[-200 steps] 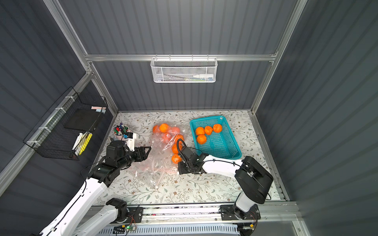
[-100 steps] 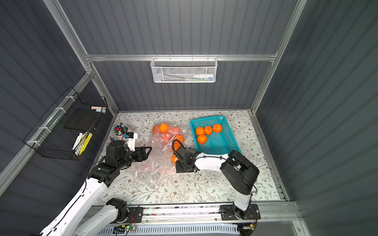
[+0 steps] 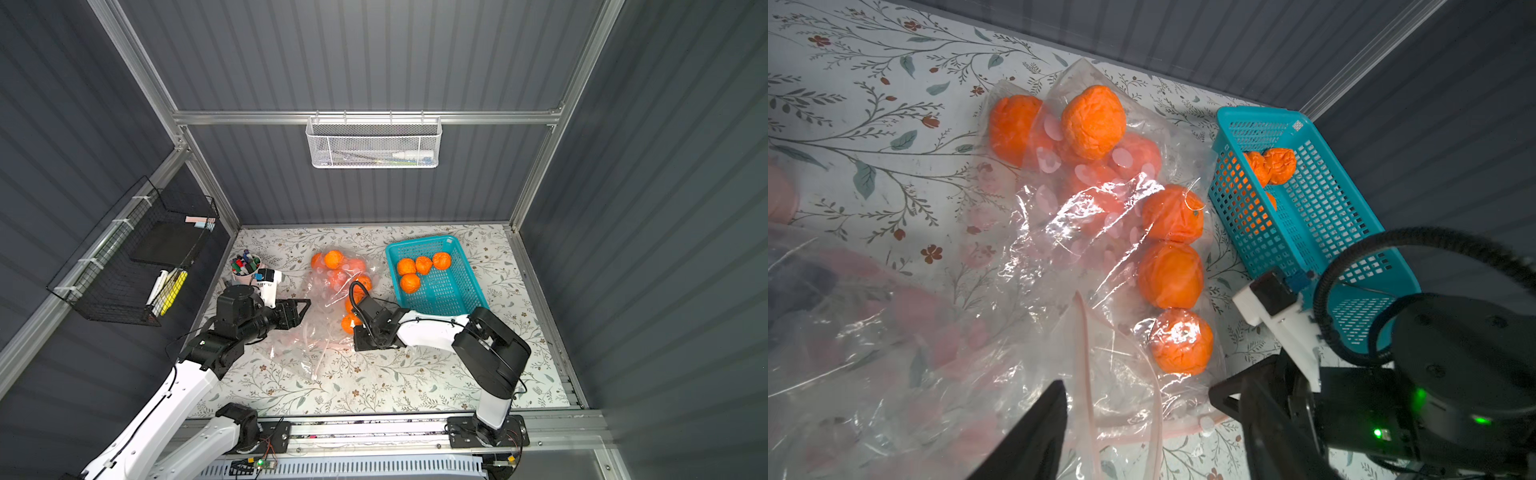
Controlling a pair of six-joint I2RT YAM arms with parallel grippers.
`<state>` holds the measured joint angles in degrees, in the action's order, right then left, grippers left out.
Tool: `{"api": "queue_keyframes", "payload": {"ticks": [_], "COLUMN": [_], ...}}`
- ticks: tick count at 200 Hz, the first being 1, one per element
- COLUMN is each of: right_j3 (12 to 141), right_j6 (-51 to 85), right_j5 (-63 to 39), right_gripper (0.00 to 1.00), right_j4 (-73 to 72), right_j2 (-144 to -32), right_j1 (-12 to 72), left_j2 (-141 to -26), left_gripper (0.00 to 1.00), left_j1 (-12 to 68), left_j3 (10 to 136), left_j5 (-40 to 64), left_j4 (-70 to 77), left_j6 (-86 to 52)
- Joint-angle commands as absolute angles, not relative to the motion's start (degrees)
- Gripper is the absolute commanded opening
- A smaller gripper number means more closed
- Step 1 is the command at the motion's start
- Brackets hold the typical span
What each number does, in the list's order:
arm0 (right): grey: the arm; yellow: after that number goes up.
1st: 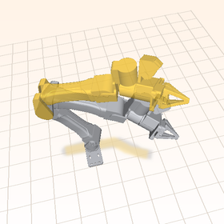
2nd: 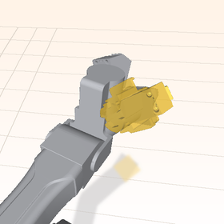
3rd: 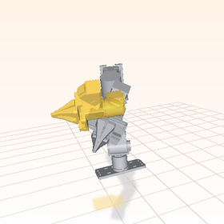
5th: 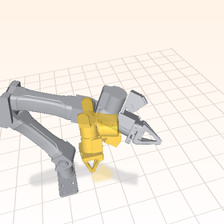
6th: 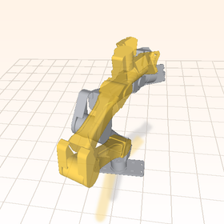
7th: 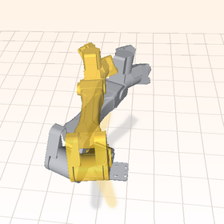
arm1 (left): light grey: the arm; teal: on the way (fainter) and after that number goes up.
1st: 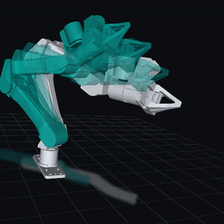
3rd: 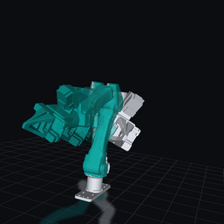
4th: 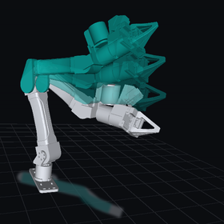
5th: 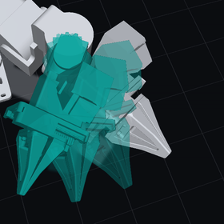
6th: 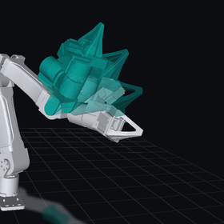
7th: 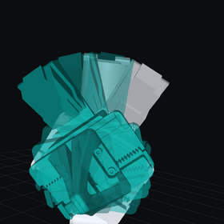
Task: Open the zip-top bag and take out the orange
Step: Unzip the zipper on the zipper food storage bag.
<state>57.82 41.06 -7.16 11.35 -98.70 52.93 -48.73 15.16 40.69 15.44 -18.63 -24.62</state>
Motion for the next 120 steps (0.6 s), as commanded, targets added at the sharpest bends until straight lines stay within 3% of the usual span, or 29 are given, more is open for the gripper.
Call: {"api": "queue_keyframes", "payload": {"ticks": [1,60,104,120], "right_j3": [59.78,66.42,67.53,67.59], "right_j6": [40.52,44.34,49.75,50.59], "right_j5": [-9.05,-17.36,-28.28,-30.98], "right_gripper": [0.00,0.00,0.00,0.00], "right_j4": [11.79,17.28,14.74,14.28], "right_j2": [-93.96,-86.13,-86.03,-86.80], "right_j1": [53.09,47.18,41.37,40.23], "left_j2": [-50.10,-56.75,-51.05,-50.92], "left_gripper": [0.65,0.65,0.80,0.81], "left_j1": [15.03,15.03,16.39,16.92], "left_j3": [43.32,56.48,52.11,51.56], "left_j5": [18.89,25.91,30.35,33.28], "left_j4": [-16.96,-15.88,-11.61,-12.50], "left_j6": [-20.65,0.41,22.98,29.23]}}
